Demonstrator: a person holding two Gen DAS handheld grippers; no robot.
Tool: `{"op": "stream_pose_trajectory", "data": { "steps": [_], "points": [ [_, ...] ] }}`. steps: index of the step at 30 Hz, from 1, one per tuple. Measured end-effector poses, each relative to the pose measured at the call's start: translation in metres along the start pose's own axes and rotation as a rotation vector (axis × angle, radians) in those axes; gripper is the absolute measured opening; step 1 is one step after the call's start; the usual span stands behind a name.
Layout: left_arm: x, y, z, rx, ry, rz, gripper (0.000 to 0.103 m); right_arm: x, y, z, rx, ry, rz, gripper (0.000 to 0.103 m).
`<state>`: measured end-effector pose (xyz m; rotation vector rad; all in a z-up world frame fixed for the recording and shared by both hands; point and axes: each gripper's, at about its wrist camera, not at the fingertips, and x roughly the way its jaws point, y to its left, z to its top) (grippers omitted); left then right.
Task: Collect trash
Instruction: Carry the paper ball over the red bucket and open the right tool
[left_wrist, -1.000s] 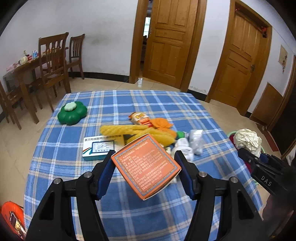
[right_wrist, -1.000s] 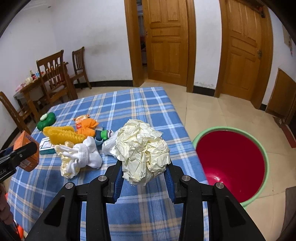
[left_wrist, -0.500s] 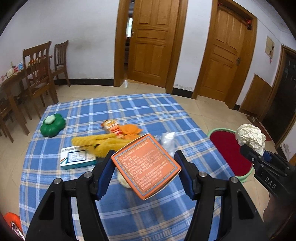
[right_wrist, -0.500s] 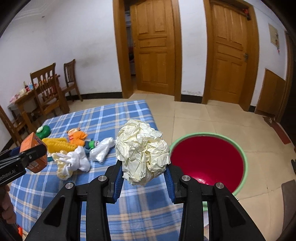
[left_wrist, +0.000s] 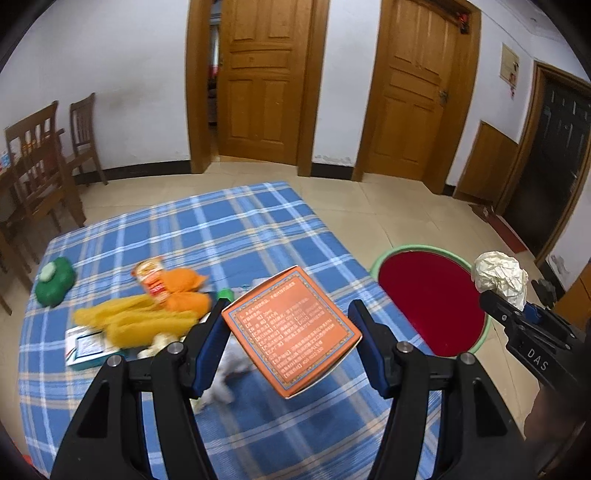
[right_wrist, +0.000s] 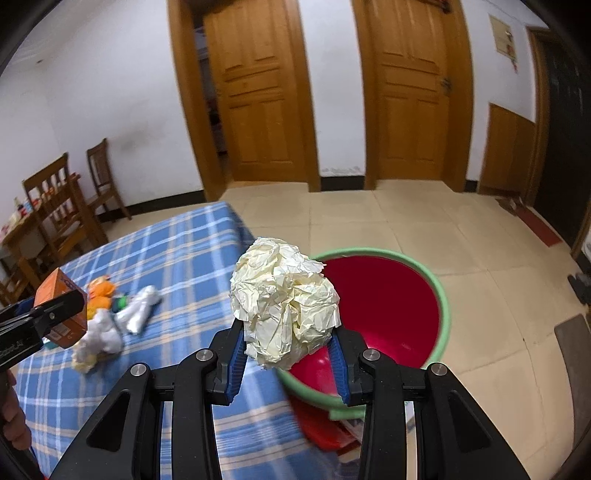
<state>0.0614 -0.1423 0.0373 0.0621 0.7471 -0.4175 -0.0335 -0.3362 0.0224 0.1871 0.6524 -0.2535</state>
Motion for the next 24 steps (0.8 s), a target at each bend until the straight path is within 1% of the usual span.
{"op": "stream_pose_trajectory", "data": {
  "steps": [11,16,19,24],
  "points": [
    [0.047,-0.048,0.013,0.077,0.07,-0.06,0.065,0.031,-0.056,-0.004,0.095,0.075,-0.065,0.04],
    [0.065,-0.067,0.017,0.108,0.091,-0.087,0.065,0.046,-0.072,-0.004,0.118,0.109,-0.071,0.04],
    [0.076,-0.078,0.018,0.126,0.103,-0.103,0.065,0.053,-0.077,-0.006,0.121,0.126,-0.07,0.043],
    [0.09,-0.094,0.019,0.153,0.123,-0.124,0.065,0.058,-0.088,-0.007,0.145,0.133,-0.054,0.045]
  ]
}}
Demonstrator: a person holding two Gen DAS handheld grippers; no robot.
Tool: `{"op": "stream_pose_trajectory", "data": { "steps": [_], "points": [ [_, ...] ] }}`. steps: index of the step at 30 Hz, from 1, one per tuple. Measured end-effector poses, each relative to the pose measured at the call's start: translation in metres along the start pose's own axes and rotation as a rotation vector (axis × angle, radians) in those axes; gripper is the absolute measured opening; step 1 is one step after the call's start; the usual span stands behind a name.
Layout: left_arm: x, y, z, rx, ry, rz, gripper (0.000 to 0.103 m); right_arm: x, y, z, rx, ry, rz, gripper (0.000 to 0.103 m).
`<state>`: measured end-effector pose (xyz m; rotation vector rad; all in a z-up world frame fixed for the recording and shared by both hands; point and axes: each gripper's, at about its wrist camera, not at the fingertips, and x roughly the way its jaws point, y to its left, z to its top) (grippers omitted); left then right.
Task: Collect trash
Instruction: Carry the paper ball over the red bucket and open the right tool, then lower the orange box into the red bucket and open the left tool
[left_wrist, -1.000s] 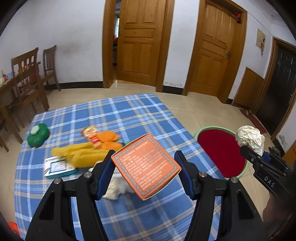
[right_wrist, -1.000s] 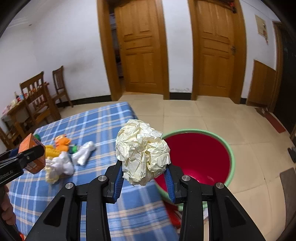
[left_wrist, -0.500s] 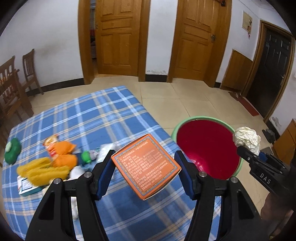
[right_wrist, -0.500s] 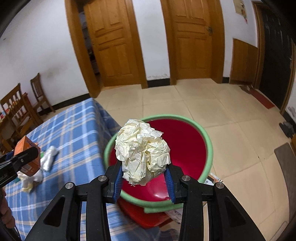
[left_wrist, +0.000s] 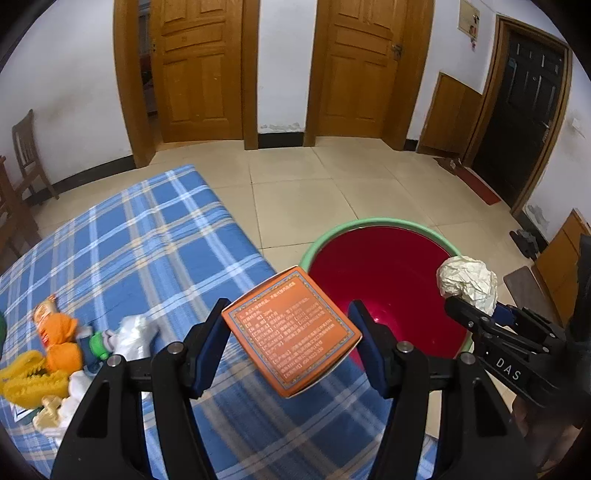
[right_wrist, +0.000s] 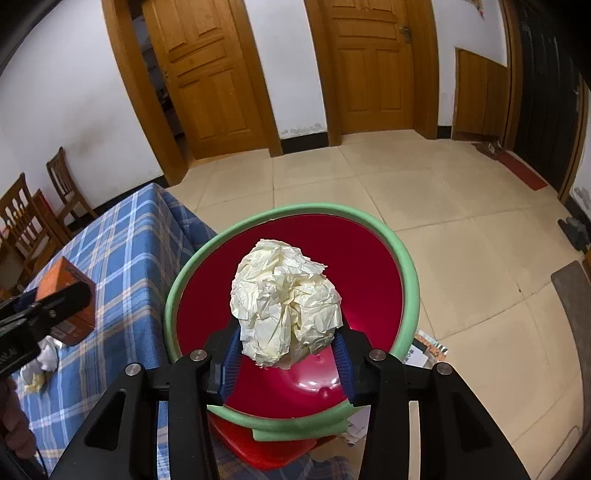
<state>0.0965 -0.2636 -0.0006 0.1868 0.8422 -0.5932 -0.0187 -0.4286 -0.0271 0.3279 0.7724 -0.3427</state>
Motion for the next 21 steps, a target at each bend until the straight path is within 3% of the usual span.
{"op": "stream_pose_trajectory", "data": {
  "steps": [7,21],
  "points": [
    [0.015,-0.013,0.004,0.026,0.011,-0.025,0.065,0.0,-0.014,0.003,0.028,-0.012,0.003,0.06],
    [0.041,-0.044,0.007,0.085,0.036,-0.105,0.065,-0.004,-0.044,0.0,0.117,-0.008,-0.026,0.062]
  ]
}}
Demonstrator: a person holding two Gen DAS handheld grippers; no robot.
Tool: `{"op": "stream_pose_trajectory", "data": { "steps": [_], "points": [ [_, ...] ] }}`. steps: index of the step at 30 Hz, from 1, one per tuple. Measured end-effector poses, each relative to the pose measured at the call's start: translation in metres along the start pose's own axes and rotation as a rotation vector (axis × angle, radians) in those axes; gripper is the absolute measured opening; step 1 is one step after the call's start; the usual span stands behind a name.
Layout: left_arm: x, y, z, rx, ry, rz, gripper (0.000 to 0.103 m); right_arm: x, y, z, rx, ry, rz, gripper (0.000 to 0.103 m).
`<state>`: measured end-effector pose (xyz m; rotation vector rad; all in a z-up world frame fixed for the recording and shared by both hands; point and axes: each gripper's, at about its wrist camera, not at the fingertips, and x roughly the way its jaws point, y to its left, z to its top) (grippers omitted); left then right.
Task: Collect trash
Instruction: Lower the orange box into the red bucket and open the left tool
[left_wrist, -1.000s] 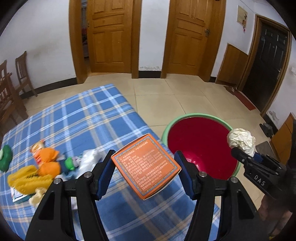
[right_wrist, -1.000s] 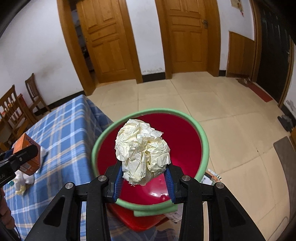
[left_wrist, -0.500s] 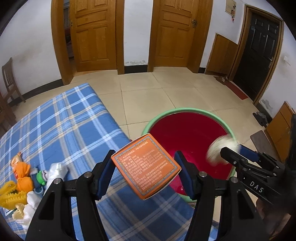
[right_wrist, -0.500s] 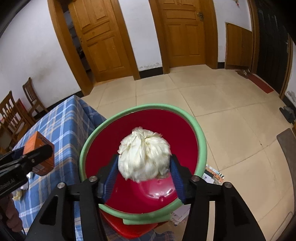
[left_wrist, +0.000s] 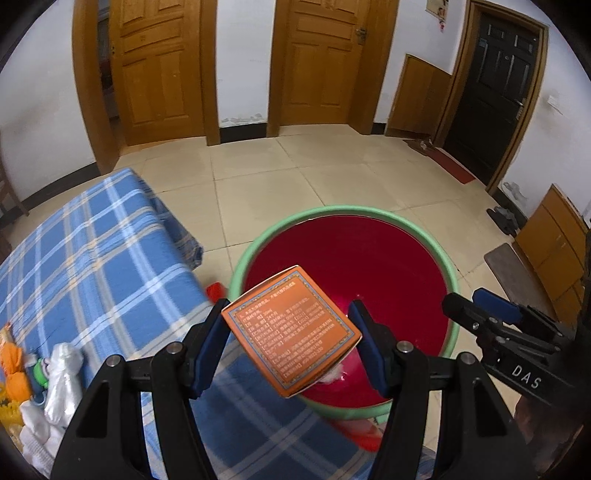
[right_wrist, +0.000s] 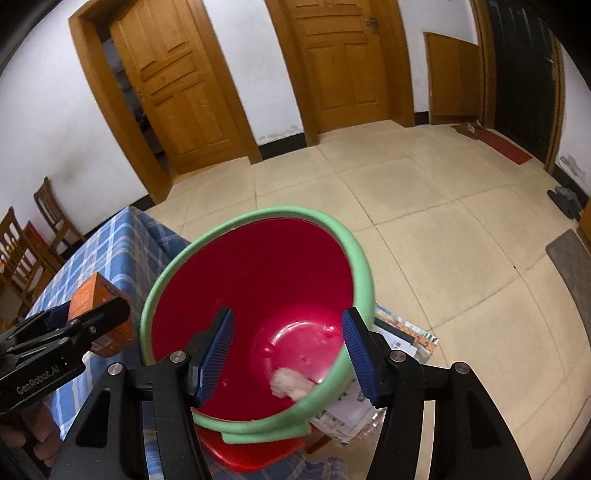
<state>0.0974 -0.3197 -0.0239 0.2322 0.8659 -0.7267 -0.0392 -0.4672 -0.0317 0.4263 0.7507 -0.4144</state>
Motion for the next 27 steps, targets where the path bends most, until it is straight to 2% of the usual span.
{"op": "stream_pose_trajectory", "data": {
  "steps": [8,19,27],
  "points": [
    [-0.001,-0.002,0.002,0.0,-0.006,0.005,0.075,0.001,-0.008,-0.003,0.019,0.016,-0.023,0.062],
    [-0.03,0.013,-0.007,-0.059,-0.022,0.033,0.075,-0.013,0.007,-0.007,0.007,0.003,-0.004,0.062],
    [-0.062,0.044,-0.027,-0.147,-0.037,0.085,0.075,-0.032,0.027,-0.01,-0.027,-0.019,0.027,0.062]
  ]
}}
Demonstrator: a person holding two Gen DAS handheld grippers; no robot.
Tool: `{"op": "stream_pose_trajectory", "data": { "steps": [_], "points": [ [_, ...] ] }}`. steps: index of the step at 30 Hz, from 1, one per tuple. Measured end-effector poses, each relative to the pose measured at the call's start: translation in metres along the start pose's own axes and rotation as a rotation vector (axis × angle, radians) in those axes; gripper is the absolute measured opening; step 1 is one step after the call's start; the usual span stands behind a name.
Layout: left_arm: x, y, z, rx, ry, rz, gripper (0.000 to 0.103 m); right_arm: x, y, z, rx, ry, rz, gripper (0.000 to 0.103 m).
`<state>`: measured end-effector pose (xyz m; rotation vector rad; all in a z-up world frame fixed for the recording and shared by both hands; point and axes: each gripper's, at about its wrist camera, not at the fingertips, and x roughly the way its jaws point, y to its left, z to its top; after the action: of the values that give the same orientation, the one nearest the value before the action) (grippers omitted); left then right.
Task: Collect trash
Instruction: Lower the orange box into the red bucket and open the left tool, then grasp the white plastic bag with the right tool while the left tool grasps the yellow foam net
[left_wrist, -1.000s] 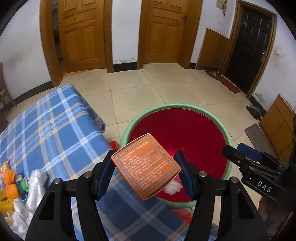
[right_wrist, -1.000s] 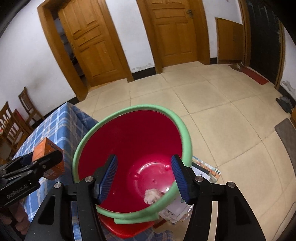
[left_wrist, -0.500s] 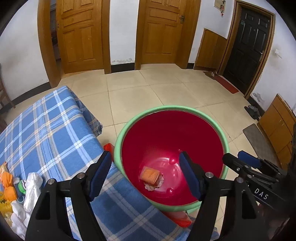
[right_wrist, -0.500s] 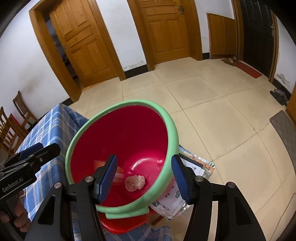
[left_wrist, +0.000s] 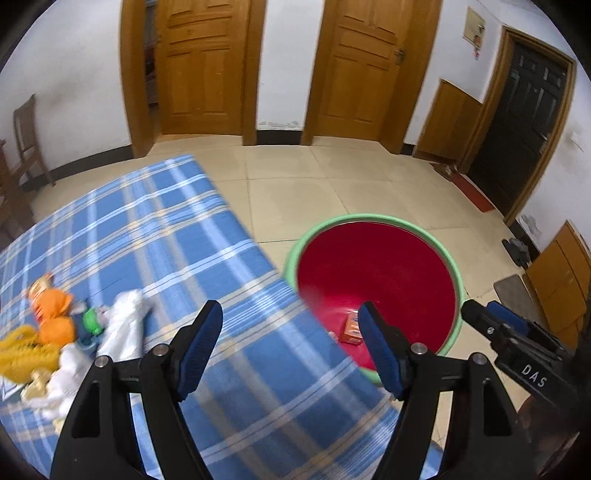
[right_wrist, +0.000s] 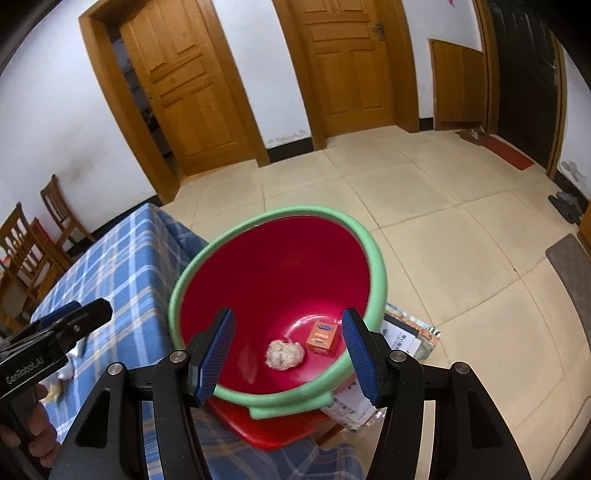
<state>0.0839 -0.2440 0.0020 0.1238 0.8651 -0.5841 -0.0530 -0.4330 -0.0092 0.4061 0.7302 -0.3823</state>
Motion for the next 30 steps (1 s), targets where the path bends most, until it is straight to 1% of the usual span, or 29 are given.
{"op": "stream_pose_trajectory", "data": {
  "steps": [6,14,20,25,30],
  "points": [
    [-0.022,0.026,-0.011,-0.049,-0.015,0.05,0.075,-0.011,0.021,-0.003,-0.027,-0.01,0.055,0.062],
    [-0.054,0.067,-0.027,-0.116,-0.042,0.115,0.075,-0.02,0.053,-0.01,-0.09,-0.013,0.09,0.062],
    [-0.073,0.102,-0.04,-0.176,-0.056,0.178,0.076,-0.019,0.077,-0.018,-0.132,0.004,0.127,0.063],
    [-0.083,0.133,-0.049,-0.227,-0.065,0.226,0.076,-0.015,0.095,-0.023,-0.155,0.038,0.161,0.064],
    [-0.092,0.171,-0.06,-0.302,-0.068,0.285,0.077,-0.008,0.118,-0.028,-0.193,0.06,0.182,0.064]
  ]
}}
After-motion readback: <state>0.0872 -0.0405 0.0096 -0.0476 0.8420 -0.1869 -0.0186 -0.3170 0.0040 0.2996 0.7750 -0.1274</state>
